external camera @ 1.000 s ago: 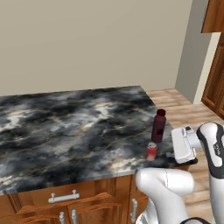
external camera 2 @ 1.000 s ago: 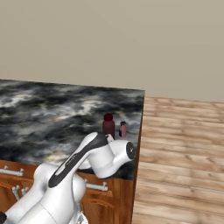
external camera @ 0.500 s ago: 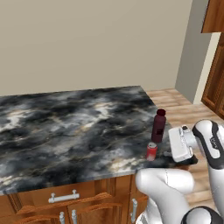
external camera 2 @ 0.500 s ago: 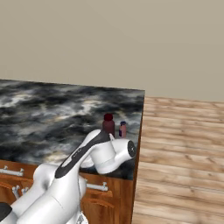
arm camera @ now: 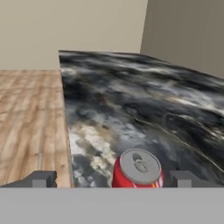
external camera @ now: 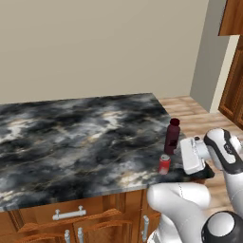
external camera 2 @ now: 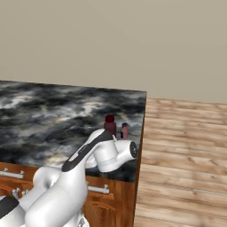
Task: Pick the juice, can, juice from the counter and place them in the open cabinet.
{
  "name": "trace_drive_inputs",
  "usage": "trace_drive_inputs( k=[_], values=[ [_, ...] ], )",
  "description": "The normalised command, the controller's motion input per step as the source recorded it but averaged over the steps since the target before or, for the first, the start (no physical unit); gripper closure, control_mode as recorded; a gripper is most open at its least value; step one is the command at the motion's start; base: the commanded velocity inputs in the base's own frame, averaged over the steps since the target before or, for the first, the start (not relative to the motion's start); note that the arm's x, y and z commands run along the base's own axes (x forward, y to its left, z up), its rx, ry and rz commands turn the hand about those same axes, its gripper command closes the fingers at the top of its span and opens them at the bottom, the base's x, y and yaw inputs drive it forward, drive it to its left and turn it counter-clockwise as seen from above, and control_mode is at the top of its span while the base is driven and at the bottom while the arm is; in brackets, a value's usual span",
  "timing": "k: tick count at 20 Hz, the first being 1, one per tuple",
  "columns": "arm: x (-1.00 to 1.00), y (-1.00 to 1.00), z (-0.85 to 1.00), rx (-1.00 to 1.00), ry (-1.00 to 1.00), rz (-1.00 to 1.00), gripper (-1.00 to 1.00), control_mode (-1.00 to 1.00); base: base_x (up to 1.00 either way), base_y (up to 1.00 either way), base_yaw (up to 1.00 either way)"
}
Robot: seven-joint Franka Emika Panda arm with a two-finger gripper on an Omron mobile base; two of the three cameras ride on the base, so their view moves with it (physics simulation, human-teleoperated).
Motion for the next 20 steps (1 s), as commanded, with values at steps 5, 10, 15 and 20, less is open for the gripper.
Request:
trace_drive_inputs(
  k=[5,10,15,20],
  values=[
    [0.16,0.00,-0.15,0.00,0.00,0.00,-1.00,-1.00,0.00,0.00,0.00],
    [0.19,0.00,-0.14,0.00,0.00,0.00,-1.00,-1.00,0.00,0.00,0.00],
    [0.17,-0.01,-0.14,0.00,0.00,0.00,-1.00,-1.00,0.00,0.00,0.00],
    [0.13,-0.01,-0.11,0.00,0.00,0.00,-1.00,-1.00,0.00,0.00,0.00]
  ],
)
